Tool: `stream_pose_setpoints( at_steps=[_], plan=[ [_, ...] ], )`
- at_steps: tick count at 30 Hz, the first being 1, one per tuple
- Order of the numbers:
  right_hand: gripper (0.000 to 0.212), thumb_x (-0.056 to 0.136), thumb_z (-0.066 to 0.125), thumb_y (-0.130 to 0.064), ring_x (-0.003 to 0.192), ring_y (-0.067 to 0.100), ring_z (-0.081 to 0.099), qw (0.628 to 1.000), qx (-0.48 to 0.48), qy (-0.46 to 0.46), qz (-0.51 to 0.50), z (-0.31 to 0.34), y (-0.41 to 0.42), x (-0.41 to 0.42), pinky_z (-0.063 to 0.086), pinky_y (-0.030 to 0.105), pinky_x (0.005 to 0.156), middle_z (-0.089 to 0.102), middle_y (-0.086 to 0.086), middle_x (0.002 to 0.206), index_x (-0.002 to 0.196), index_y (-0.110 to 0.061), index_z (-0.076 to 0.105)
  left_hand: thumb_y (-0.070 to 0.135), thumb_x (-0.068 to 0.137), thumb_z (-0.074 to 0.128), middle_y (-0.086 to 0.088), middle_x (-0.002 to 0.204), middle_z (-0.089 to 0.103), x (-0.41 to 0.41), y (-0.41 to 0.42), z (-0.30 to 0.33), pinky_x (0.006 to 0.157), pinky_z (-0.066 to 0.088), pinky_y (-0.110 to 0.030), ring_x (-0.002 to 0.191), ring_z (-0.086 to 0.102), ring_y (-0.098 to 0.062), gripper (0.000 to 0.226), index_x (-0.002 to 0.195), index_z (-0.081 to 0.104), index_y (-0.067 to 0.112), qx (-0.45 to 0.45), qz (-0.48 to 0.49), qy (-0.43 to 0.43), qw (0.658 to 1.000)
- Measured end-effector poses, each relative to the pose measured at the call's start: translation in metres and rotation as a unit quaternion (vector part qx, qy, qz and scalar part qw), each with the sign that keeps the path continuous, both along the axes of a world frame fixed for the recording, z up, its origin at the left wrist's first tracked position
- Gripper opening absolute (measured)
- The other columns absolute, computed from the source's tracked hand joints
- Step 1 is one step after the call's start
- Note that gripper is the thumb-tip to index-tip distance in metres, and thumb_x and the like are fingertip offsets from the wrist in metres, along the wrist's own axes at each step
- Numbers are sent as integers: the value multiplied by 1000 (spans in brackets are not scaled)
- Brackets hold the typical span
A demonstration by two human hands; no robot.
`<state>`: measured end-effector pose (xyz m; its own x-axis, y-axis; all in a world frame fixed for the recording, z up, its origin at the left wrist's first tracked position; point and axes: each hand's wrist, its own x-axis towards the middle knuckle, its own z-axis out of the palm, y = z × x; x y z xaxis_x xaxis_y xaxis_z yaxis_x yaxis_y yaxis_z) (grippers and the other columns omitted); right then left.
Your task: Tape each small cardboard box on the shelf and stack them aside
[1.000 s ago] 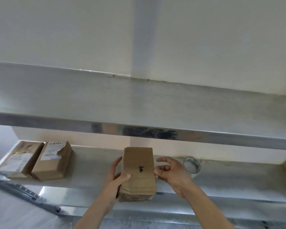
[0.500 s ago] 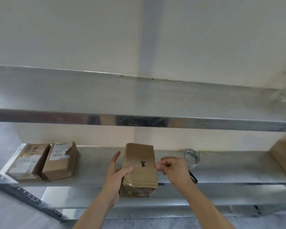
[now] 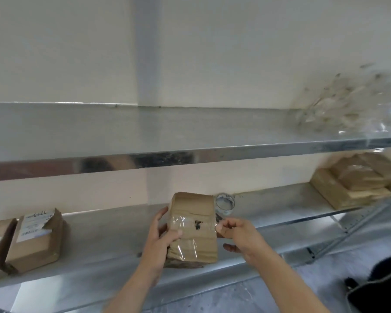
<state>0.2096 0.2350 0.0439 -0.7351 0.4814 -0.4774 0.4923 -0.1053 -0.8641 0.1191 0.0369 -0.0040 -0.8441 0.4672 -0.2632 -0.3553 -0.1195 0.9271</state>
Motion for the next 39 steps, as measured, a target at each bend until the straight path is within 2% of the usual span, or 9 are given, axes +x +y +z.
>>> stream_pose_setpoints(
  at_steps=[7, 12, 17, 19, 22, 27, 30, 35, 39],
  plan=[
    [17, 101, 56, -8, 78, 24, 74, 988, -108, 54, -99, 6, 83, 86, 57, 31, 65, 77, 14, 91, 97, 5, 66, 1, 89, 64, -8, 120, 69, 71, 112, 6, 71, 58, -37, 101, 71, -31, 61, 136, 49, 37, -2, -28, 5, 1000],
    [26, 96, 67, -13, 50, 11, 59, 970, -70, 113, -202, 8, 174, 185, 49, 22, 53, 66, 6, 64, 72, -5, 61, -1, 91, 60, -7, 118, 69, 150, 234, 17, 69, 56, -36, 96, 71, -28, 56, 137, 49, 30, 4, -69, -12, 998],
    [21, 98, 63, -35, 87, 8, 69, 957, 66, 147, -242, 8, 261, 257, 59, 30, 81, 74, -1, 101, 118, -39, 62, 10, 96, 59, -9, 117, 67, 218, 353, 33, 70, 59, -40, 95, 70, -26, 45, 135, 48, 30, 32, -86, -23, 996],
    [24, 101, 56, -36, 101, 1, 66, 958, 106, 162, -212, 15, 288, 275, 55, 28, 93, 72, -12, 108, 120, -50, 60, 40, 92, 68, -6, 128, 62, 234, 391, 33, 90, 56, -48, 112, 65, -25, 45, 133, 50, 37, -2, -74, 8, 997],
    [24, 103, 53, -35, 98, -9, 64, 956, 124, 174, -203, 27, 322, 294, 52, 16, 89, 72, -22, 103, 121, -49, 60, 77, 70, 70, -2, 140, 52, 242, 438, 15, 110, 41, -58, 131, 53, -24, 70, 132, 52, 49, -64, -86, 68, 992],
    [27, 105, 50, -32, 93, 4, 66, 956, 152, 160, -194, 37, 379, 303, 50, 10, 76, 73, -22, 96, 102, -56, 61, 58, 90, 33, 2, 120, 63, 263, 498, 45, 103, 46, -58, 119, 56, -23, 45, 122, 61, 43, -95, -132, 194, 967],
    [23, 104, 50, -35, 100, -10, 63, 951, 178, 157, -200, 40, 417, 302, 47, 8, 82, 68, -34, 105, 118, -52, 58, 54, 93, 30, 12, 112, 63, 265, 536, 55, 103, 44, -51, 117, 53, -19, 36, 113, 60, 48, -70, -135, 219, 964],
    [61, 91, 54, -61, 122, 4, 57, 935, 216, 121, -255, 51, 494, 294, 48, 41, 107, 58, -19, 136, 148, -45, 38, 52, 94, 41, 15, 121, 68, 260, 612, 76, 103, 47, -44, 118, 61, -10, 38, 129, 56, 46, 31, -197, 202, 959],
    [60, 97, 53, -53, 129, 10, 51, 920, 219, 130, -299, 70, 557, 291, 42, 44, 111, 51, -14, 142, 151, -47, 28, 60, 89, 36, 27, 123, 66, 247, 666, 89, 111, 42, -41, 120, 58, 1, 43, 125, 58, 51, 36, -244, 198, 949]
  ],
)
